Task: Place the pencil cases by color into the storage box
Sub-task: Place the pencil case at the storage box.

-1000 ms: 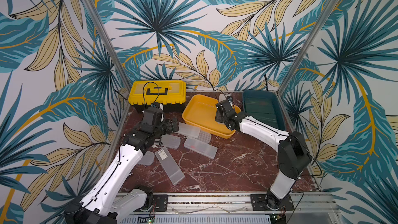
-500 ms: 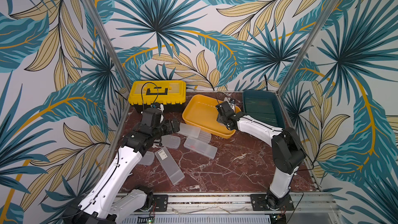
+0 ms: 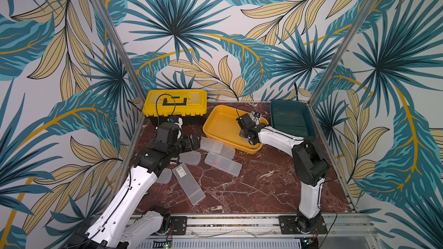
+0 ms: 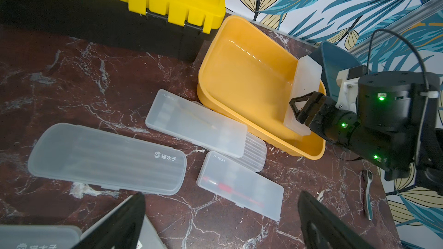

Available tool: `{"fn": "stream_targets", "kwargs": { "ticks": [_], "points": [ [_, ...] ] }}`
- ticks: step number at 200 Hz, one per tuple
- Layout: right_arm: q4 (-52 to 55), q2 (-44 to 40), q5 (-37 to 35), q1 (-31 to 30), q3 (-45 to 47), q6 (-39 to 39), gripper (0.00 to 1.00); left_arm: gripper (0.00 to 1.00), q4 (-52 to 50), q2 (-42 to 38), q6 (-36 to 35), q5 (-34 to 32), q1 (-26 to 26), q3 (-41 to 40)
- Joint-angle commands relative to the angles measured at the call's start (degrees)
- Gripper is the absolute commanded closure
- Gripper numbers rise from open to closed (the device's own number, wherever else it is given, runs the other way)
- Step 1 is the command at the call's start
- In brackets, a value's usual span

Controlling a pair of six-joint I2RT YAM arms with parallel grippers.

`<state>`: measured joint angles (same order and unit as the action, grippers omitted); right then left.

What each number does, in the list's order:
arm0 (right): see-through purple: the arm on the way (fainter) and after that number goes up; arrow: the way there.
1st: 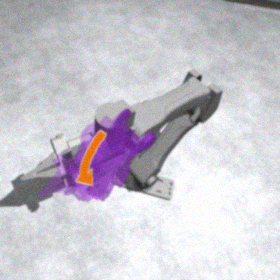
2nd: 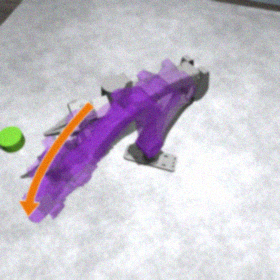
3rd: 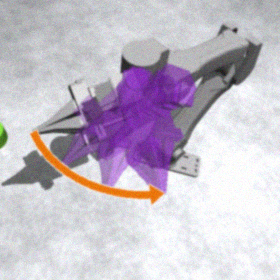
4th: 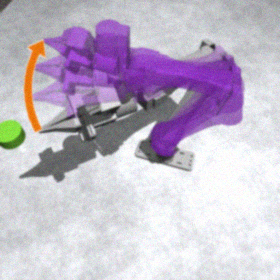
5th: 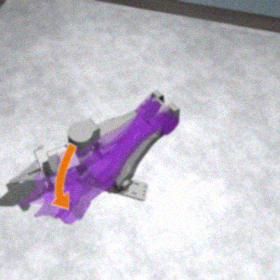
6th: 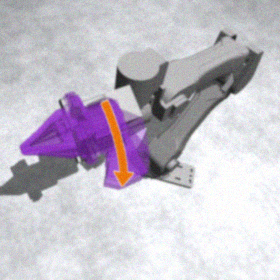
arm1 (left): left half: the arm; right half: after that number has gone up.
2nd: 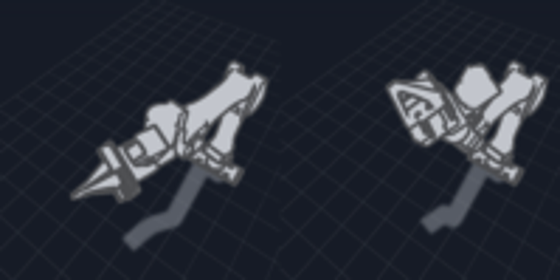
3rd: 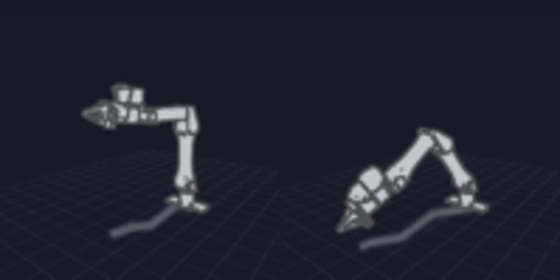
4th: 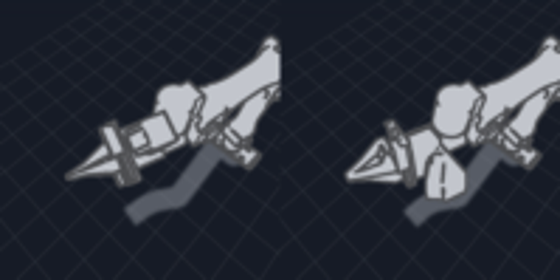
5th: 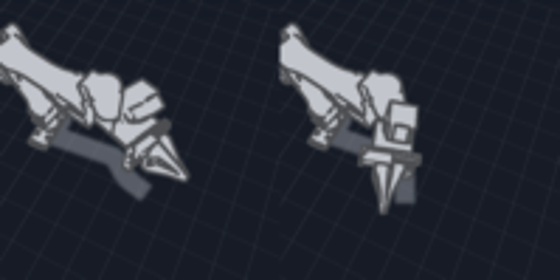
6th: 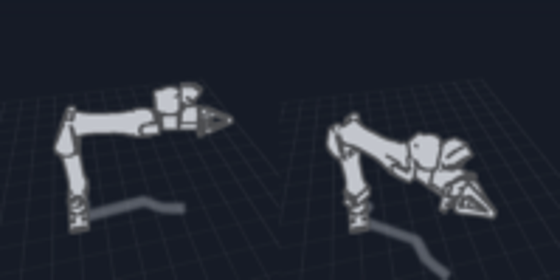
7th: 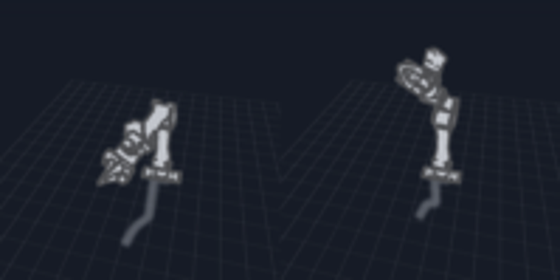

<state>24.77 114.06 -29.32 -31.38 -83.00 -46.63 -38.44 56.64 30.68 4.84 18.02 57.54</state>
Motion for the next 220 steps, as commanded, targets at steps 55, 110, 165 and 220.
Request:
{"fn": "stream_targets", "kwargs": {
  "ticks": [55,110,165,220],
  "points": [
    [5.1,2.2,-0.8,-0.1,-0.3,-4.0,0.43,0.0,0.6,-1.6,0.7,2.0,-0.2,-2.2],
    [8.4,6.2,-0.9,-0.1,-3.7,-4.1,0.42,0.0,1.9,0.0,1.3,4.4,-0.2,-2.0],
    [10.8,8.5,-0.7,-0.3,-9.9,-3.1,0.27,0.0,2.9,0.4,1.4,4.7,-0.2,-2.9],
    [10.2,1.4,-2.7,-0.3,-10.2,0.5,0.15,0.0,2.9,1.4,0.6,2.3,-0.2,-1.1]
  ]
}}
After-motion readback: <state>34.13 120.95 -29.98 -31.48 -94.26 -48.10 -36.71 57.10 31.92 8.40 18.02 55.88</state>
